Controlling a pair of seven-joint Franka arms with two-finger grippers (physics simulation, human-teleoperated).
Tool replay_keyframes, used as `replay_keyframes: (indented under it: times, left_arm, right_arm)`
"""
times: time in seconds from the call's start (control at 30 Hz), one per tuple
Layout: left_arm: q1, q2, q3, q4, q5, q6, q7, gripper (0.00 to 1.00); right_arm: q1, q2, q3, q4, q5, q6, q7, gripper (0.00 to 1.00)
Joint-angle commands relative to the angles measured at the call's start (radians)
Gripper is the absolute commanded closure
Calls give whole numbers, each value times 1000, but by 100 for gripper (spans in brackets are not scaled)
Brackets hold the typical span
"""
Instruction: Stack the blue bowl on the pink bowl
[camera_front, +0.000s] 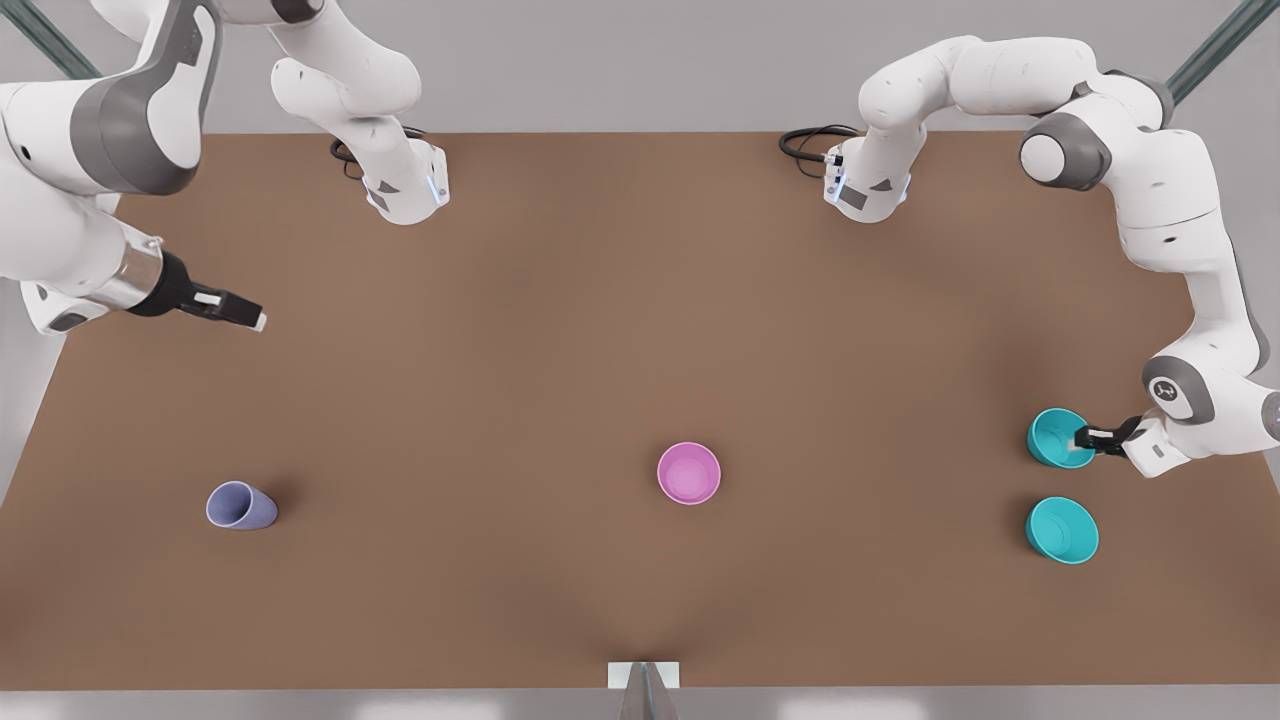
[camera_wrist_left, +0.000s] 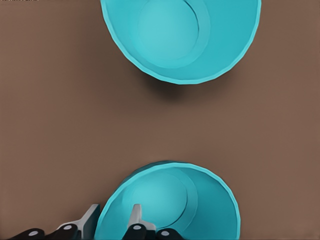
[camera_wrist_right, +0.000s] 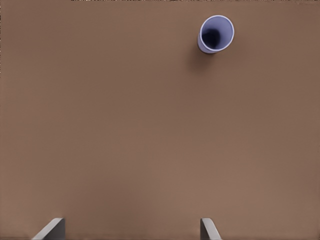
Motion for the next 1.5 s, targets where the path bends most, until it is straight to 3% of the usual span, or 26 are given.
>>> replay_keyframes:
  times: [0.0, 0.03, 0.07, 0.13, 0.23, 0.33, 0.4, 0.57, 0.7, 0.93, 1.47]
  left_arm:
    - [0, -2, 0, 0, 1, 2, 109, 63]
    - [0, -2, 0, 0, 1, -1, 109, 75]
    - [0, -4, 0, 0, 1, -3, 109, 79]
    - [0, -8, 0, 0, 3, -4, 108, 79]
    - [-57, -139, -2, -4, 3, -108, -24, 79]
    - [-188, -226, -6, -89, 1, -162, -226, 79]
    - [-316, -243, -94, -81, -3, -182, -561, 79]
    - [-636, -186, -123, 40, -17, -182, -1165, 79]
    - [-831, 11, -121, 304, -16, -162, -1503, 79]
    - [-890, 110, -123, 367, -39, -112, -1524, 79]
    - [-888, 113, -137, 341, -57, -119, -1521, 79]
  right_arm:
    - [-3, 6, -2, 9, 2, -22, -165, 0]
    - [0, 16, 1, 15, -12, -22, -158, 0]
    - [-2, 16, 1, 17, -12, -16, -158, 0]
    - [-2, 30, 0, 38, -11, -2, -164, 0]
    - [-2, 35, 0, 38, -14, -7, -156, 0]
    - [-2, 35, 0, 38, -15, -7, -156, 0]
    - [-2, 35, 0, 38, -15, -7, -158, 0]
    - [-2, 42, 1, 41, -15, -7, -159, 0]
    - [0, 47, 1, 41, -15, -10, -158, 0]
    - [0, 47, 1, 40, -14, -11, -158, 0]
    - [0, 49, 1, 40, -14, -13, -158, 0]
